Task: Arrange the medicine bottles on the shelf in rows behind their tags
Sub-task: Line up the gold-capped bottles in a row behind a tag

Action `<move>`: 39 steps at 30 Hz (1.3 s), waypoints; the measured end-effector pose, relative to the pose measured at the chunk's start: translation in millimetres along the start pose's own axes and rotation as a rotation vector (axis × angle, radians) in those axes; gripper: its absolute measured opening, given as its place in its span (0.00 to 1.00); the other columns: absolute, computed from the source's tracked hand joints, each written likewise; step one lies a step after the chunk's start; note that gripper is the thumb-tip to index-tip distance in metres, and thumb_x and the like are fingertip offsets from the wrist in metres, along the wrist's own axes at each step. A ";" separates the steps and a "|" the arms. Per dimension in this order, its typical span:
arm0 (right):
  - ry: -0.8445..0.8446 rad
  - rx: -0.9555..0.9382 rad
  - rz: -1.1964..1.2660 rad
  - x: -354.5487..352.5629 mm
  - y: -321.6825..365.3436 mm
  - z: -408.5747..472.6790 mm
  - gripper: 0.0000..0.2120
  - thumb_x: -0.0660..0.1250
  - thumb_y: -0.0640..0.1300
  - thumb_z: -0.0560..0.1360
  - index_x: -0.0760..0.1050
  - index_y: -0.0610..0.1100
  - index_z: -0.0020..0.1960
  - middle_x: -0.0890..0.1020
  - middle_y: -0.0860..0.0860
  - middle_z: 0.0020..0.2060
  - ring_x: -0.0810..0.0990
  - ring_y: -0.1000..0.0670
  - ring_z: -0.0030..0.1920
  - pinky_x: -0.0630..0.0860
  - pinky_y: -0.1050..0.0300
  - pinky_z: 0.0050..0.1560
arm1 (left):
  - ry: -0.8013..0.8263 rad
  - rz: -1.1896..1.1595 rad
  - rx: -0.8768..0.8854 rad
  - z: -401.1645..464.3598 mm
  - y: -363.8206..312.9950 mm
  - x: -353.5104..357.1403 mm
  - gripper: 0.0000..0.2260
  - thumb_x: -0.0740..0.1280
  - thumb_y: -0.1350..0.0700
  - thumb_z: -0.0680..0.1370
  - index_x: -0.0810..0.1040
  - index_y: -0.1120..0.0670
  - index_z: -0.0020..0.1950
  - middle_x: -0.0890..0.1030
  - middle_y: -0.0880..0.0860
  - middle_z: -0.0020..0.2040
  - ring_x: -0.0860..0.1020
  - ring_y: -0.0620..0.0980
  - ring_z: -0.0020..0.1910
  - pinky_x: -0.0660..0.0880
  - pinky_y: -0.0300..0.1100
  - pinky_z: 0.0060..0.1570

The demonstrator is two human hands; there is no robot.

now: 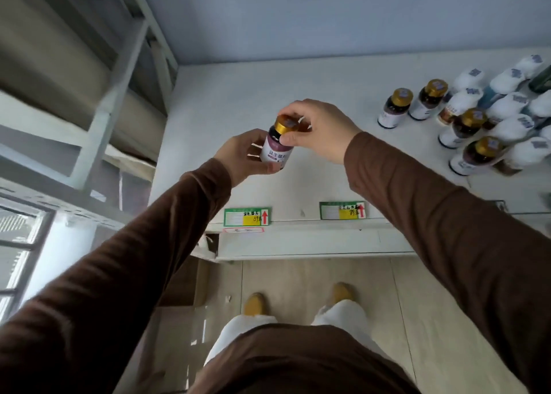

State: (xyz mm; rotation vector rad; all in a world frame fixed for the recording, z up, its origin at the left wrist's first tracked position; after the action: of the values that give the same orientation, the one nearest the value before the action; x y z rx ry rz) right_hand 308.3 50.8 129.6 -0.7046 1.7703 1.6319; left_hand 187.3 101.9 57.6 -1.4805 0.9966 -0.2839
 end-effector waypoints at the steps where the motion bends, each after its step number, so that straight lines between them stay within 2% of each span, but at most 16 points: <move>1: -0.004 0.010 -0.029 14.4 7.9 0.5 0.21 0.73 0.46 0.73 0.75 0.46 0.64 0.79 0.48 0.58 0.77 0.49 0.56 0.73 0.55 0.58 | 0.005 0.060 0.002 -6.4 10.5 -11.3 0.18 0.78 0.58 0.67 0.78 0.45 0.52 0.83 0.47 0.49 0.82 0.46 0.48 0.79 0.39 0.49; 4: -0.012 0.026 -0.143 52.6 27.1 -0.5 0.20 0.72 0.48 0.73 0.75 0.47 0.63 0.77 0.48 0.57 0.76 0.47 0.55 0.68 0.59 0.53 | 0.005 0.269 0.015 -21.4 37.9 -45.0 0.21 0.77 0.57 0.69 0.78 0.49 0.60 0.81 0.48 0.54 0.78 0.48 0.53 0.76 0.42 0.56; 6: 0.004 0.042 -0.207 74.1 34.5 -1.7 0.20 0.72 0.48 0.73 0.74 0.48 0.63 0.77 0.49 0.57 0.76 0.47 0.56 0.66 0.60 0.52 | -0.008 0.429 0.022 -28.1 51.9 -64.2 0.21 0.75 0.56 0.71 0.77 0.50 0.62 0.79 0.50 0.56 0.77 0.49 0.54 0.74 0.43 0.57; 9: 0.042 0.066 -0.284 97.4 39.1 -0.6 0.20 0.72 0.47 0.73 0.74 0.47 0.63 0.76 0.48 0.58 0.75 0.46 0.58 0.69 0.57 0.55 | -0.062 0.614 0.035 -30.4 65.0 -85.9 0.21 0.74 0.55 0.72 0.76 0.51 0.64 0.79 0.52 0.58 0.76 0.51 0.55 0.72 0.43 0.56; 13: 0.077 0.069 -0.358 114.8 42.4 2.0 0.20 0.71 0.47 0.74 0.73 0.46 0.64 0.76 0.46 0.58 0.74 0.45 0.59 0.70 0.54 0.57 | -0.095 0.718 0.049 -27.9 73.7 -92.4 0.21 0.73 0.53 0.72 0.76 0.51 0.64 0.78 0.53 0.59 0.75 0.54 0.57 0.70 0.44 0.57; 23: 0.095 0.058 -0.402 129.7 40.8 -3.4 0.21 0.71 0.46 0.74 0.71 0.45 0.65 0.75 0.46 0.59 0.74 0.45 0.59 0.72 0.53 0.57 | -0.069 0.747 0.057 -22.5 77.1 -82.2 0.21 0.73 0.51 0.73 0.75 0.49 0.64 0.78 0.52 0.59 0.75 0.52 0.57 0.70 0.42 0.54; 27: 0.089 0.086 -0.344 123.6 35.0 -6.6 0.25 0.71 0.53 0.73 0.70 0.47 0.68 0.74 0.47 0.61 0.74 0.46 0.59 0.71 0.55 0.57 | -0.052 0.741 0.061 -16.7 68.3 -79.4 0.20 0.72 0.52 0.73 0.75 0.50 0.64 0.78 0.53 0.60 0.75 0.53 0.57 0.71 0.45 0.56; 29: 0.033 0.112 -0.281 108.5 27.4 -10.0 0.25 0.69 0.56 0.74 0.72 0.47 0.68 0.75 0.48 0.61 0.75 0.48 0.57 0.69 0.58 0.53 | -0.043 0.744 0.071 -9.6 60.1 -78.1 0.19 0.72 0.52 0.73 0.75 0.51 0.64 0.78 0.53 0.59 0.75 0.53 0.57 0.71 0.45 0.56; 32: -0.060 0.170 -0.266 74.4 5.7 -18.1 0.21 0.68 0.55 0.76 0.74 0.47 0.65 0.76 0.49 0.58 0.75 0.49 0.55 0.66 0.60 0.51 | -0.038 0.764 0.106 6.2 38.7 -71.7 0.19 0.71 0.52 0.74 0.76 0.51 0.63 0.78 0.54 0.59 0.76 0.53 0.57 0.71 0.45 0.56; 36: -0.178 0.301 -0.270 20.7 -38.8 -36.8 0.16 0.67 0.50 0.77 0.75 0.47 0.63 0.78 0.49 0.55 0.77 0.48 0.53 0.71 0.56 0.54 | -0.025 0.751 0.153 31.0 2.2 -47.9 0.18 0.72 0.51 0.73 0.77 0.50 0.62 0.78 0.53 0.58 0.76 0.53 0.57 0.72 0.45 0.55; 39: -0.250 0.369 -0.258 -15.6 -73.3 -52.3 0.15 0.67 0.49 0.77 0.75 0.47 0.62 0.78 0.50 0.54 0.77 0.50 0.49 0.71 0.56 0.52 | 0.005 0.731 0.186 50.7 -26.0 -16.5 0.18 0.72 0.51 0.73 0.77 0.51 0.62 0.78 0.53 0.58 0.76 0.53 0.57 0.72 0.45 0.56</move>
State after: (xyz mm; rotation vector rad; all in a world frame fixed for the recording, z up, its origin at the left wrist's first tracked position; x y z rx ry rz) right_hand 368.5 -8.5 94.9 -0.5065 1.6575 1.1276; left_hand 223.3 144.8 77.0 -0.8702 1.3996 0.1469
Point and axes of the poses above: each hand's wrist, its own z-axis towards the middle knuckle, its own x-axis out of the palm, y = z × x, the point moved 10 cm from there along z, towards the middle knuckle
